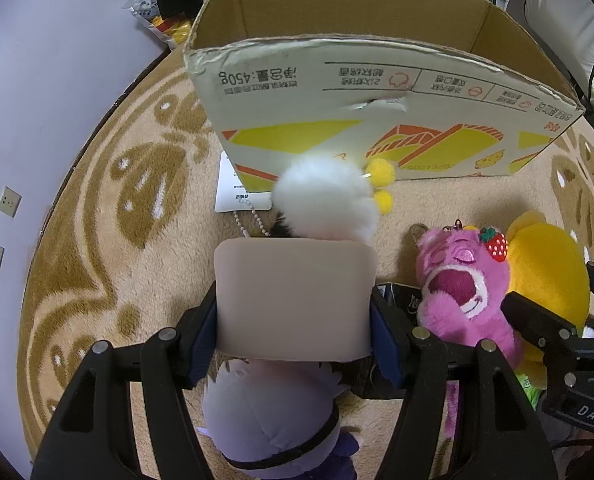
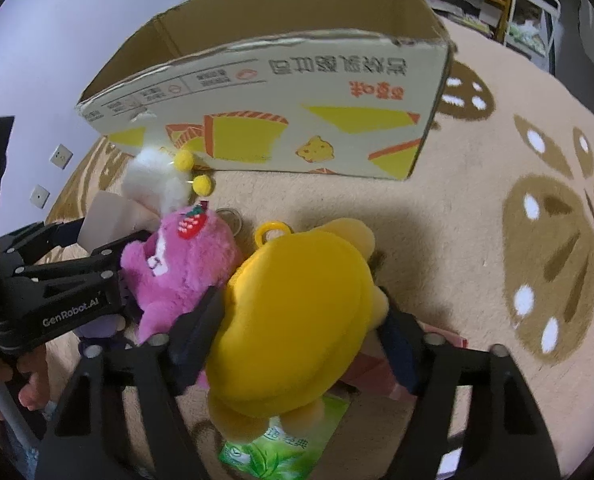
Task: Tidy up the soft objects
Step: 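Lift the pink roll-cake plush with the left tool while the right tool lifts the yellow bear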
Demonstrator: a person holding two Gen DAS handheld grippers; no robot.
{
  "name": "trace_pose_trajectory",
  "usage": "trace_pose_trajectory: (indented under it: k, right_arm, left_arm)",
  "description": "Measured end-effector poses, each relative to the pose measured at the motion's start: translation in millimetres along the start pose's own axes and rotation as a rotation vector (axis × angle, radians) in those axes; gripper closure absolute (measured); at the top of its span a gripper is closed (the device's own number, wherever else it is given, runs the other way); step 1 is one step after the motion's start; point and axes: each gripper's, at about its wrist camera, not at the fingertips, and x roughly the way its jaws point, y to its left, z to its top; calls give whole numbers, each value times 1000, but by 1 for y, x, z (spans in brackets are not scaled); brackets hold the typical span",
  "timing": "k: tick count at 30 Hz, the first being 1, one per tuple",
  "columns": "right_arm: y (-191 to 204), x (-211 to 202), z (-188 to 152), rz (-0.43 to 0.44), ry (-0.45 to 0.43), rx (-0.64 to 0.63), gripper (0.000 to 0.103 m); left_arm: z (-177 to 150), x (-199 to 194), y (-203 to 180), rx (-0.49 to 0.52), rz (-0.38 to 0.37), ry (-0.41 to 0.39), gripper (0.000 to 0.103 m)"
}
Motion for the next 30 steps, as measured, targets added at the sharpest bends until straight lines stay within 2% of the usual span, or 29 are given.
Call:
trace_pose_trajectory:
  k: [4,12,15,18,24,30]
  right_arm:
    - [6,-3,0,-12,-22,-31,42]
    - [6,-26,1,-14,-114,-40,50]
    - [9,-35,1,-17,-153,-61,51]
    - [12,-43,1,-24,-185,-83,51]
    - [15,-55,2,-19,-228,-86,51]
    - [15,-78,5,-13,-317,-97,51]
  left_arm:
    - [2,2,6,1,27,-10,42]
    - [1,-13,10,-11,52,-64,55]
    - [1,-21,10,-7,63,-93,59]
    - [0,-28,11,-23,70,-105,59]
    - [-1,-49,14,-32,104,-179,59]
    - [-3,-76,18,-44,130,-245,59]
